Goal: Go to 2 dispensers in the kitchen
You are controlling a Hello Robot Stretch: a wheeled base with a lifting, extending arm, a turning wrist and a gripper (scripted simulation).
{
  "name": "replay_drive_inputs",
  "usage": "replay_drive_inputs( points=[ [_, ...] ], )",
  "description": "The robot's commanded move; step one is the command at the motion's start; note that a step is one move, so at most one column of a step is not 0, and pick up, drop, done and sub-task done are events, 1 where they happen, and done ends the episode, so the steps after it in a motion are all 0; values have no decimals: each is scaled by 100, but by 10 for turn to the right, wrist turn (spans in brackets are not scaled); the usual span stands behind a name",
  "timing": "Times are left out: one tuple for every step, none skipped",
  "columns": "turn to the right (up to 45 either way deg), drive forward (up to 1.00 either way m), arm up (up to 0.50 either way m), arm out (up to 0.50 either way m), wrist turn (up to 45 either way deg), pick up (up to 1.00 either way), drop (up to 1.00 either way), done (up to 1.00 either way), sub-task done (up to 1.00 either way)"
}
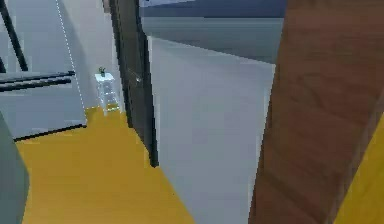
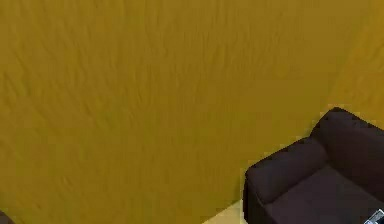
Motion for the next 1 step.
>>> replay_drive_inputs(
  points=[
    [-420,0,0,0,0,0,0,0,0]
  ],
)
